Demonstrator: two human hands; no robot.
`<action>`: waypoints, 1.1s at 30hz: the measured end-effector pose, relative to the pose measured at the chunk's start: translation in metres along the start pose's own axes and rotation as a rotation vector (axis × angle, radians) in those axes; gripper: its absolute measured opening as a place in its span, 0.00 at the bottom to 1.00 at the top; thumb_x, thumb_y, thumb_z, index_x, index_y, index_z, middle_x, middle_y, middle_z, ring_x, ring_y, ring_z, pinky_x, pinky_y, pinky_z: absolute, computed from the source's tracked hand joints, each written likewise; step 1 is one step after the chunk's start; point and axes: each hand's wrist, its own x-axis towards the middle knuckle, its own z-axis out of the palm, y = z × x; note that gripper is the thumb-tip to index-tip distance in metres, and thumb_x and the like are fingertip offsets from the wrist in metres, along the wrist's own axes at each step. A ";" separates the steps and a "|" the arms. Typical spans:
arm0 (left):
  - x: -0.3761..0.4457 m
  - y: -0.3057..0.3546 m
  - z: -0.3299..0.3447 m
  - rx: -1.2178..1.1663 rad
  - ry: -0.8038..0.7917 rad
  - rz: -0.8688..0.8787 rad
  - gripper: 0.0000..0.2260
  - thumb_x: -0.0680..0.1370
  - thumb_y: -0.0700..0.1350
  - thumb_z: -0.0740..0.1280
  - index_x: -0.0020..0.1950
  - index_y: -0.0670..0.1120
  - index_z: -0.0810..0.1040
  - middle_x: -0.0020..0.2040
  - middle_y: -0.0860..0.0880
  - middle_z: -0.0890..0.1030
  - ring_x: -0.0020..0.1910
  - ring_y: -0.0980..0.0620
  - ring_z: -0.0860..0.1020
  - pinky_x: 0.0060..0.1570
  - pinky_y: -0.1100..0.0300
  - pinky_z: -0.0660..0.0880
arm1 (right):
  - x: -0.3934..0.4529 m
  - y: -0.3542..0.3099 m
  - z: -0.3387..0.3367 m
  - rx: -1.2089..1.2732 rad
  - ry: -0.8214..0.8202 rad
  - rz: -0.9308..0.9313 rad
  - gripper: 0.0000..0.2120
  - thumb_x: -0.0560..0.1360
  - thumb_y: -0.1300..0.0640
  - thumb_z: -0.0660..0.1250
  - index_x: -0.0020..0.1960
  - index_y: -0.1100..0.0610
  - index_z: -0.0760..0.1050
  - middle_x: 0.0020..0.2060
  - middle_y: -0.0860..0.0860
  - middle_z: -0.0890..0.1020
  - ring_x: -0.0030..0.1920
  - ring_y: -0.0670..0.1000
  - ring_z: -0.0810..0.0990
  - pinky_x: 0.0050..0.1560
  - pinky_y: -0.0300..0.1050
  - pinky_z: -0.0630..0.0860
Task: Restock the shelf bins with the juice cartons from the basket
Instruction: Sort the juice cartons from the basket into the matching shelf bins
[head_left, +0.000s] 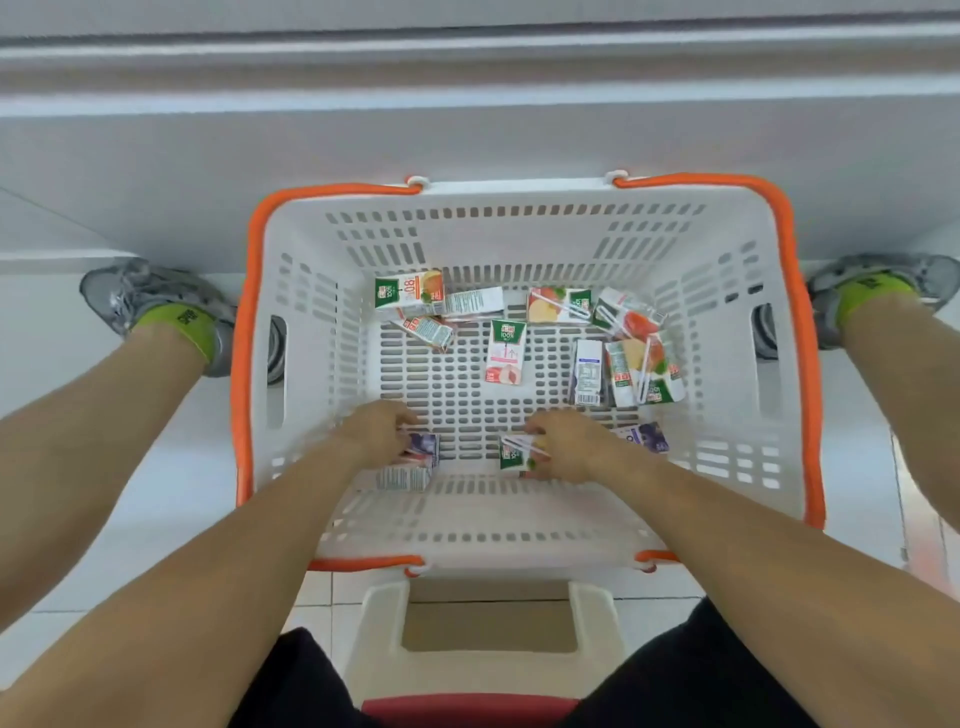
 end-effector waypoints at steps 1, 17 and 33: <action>0.002 0.001 -0.001 0.032 -0.029 0.002 0.12 0.77 0.37 0.69 0.60 0.42 0.78 0.55 0.45 0.82 0.49 0.52 0.83 0.46 0.63 0.81 | 0.001 -0.001 0.002 -0.004 0.005 0.005 0.32 0.74 0.48 0.74 0.73 0.56 0.68 0.67 0.54 0.75 0.64 0.56 0.75 0.66 0.49 0.72; 0.003 0.011 0.008 0.270 -0.041 -0.004 0.12 0.80 0.41 0.68 0.63 0.43 0.75 0.64 0.46 0.74 0.66 0.45 0.74 0.58 0.61 0.71 | -0.010 -0.014 -0.006 0.112 0.007 0.040 0.25 0.72 0.51 0.75 0.65 0.55 0.72 0.59 0.53 0.77 0.53 0.54 0.77 0.47 0.43 0.71; -0.019 0.068 -0.010 -0.722 0.166 0.074 0.12 0.81 0.43 0.65 0.65 0.43 0.70 0.63 0.44 0.72 0.62 0.42 0.74 0.42 0.49 0.83 | -0.031 -0.028 -0.052 1.152 0.189 0.135 0.16 0.76 0.60 0.71 0.60 0.58 0.71 0.49 0.52 0.76 0.45 0.51 0.81 0.47 0.53 0.83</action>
